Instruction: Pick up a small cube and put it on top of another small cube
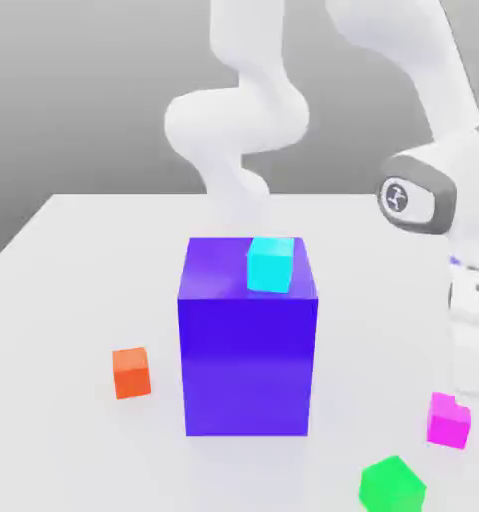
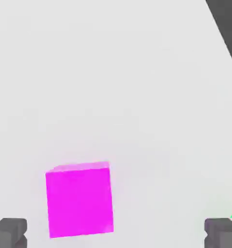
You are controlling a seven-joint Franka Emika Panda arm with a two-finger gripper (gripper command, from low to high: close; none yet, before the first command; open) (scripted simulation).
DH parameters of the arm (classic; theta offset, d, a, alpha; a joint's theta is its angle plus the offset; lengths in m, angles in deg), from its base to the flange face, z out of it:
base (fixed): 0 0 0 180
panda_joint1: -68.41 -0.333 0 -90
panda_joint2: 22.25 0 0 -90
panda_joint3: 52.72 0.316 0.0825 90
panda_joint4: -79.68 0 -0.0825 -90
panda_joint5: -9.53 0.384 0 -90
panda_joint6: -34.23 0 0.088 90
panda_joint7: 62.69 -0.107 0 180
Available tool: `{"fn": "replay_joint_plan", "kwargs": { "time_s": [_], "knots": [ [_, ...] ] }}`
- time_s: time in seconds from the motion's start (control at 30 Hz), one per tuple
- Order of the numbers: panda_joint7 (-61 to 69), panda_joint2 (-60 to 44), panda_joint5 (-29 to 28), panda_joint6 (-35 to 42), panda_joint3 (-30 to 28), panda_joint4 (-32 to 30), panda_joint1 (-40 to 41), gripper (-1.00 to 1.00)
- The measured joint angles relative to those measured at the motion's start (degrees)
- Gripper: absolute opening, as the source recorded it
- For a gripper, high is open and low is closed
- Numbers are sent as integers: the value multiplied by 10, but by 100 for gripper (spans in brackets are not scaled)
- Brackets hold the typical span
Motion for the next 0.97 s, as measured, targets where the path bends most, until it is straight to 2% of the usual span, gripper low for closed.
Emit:
{"fn": "replay_joint_plan", "kwargs": {
  "time_s": [0.1, 0.13, 0.37, 0.53, 0.7, 0.83, 0.87, 0.97],
  "knots": [
    [-17, -62, -25, -47, -21, 12, -18, 0],
    [-21, -78, -30, -60, -27, 15, -23, -100],
    [-22, -79, -32, -60, -28, 15, -24, -100],
    [7, 9, 6, 10, 1, -3, -1, -100],
    [49, 36, 53, 107, -49, 71, 81, -100],
    [51, -26, 53, 64, -64, 90, 94, -100],
    [50, -41, 52, 51, -66, 91, 94, 100],
    [50, -41, 52, 51, -66, 91, 94, 100]
  ]
}}
